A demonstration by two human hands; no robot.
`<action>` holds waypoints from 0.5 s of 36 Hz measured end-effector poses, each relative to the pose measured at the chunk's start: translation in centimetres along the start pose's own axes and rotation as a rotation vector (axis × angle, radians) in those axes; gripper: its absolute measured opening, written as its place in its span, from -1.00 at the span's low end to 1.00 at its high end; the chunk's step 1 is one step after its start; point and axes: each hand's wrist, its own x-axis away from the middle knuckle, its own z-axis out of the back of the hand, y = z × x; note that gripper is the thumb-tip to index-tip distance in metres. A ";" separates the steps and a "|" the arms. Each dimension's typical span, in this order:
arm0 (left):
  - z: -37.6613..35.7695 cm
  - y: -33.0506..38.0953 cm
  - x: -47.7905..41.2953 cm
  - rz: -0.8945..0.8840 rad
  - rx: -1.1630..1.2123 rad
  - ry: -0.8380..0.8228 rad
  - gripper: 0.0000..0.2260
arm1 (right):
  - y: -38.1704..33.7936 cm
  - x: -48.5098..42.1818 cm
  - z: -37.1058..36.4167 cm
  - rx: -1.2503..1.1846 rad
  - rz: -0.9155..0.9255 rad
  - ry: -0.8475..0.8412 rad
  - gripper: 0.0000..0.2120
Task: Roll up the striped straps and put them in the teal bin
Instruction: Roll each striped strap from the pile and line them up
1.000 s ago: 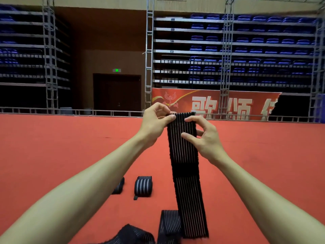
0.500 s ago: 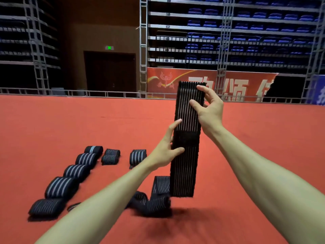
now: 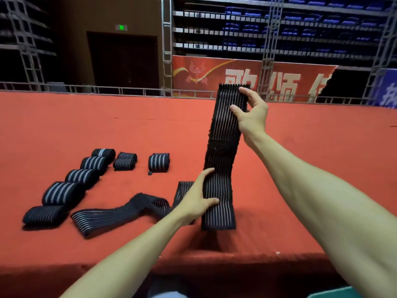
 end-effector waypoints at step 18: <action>-5.2 -3.2 2.0 0.176 -0.482 -0.245 -0.74 | 12.3 8.6 3.2 0.136 -0.209 -0.110 -0.53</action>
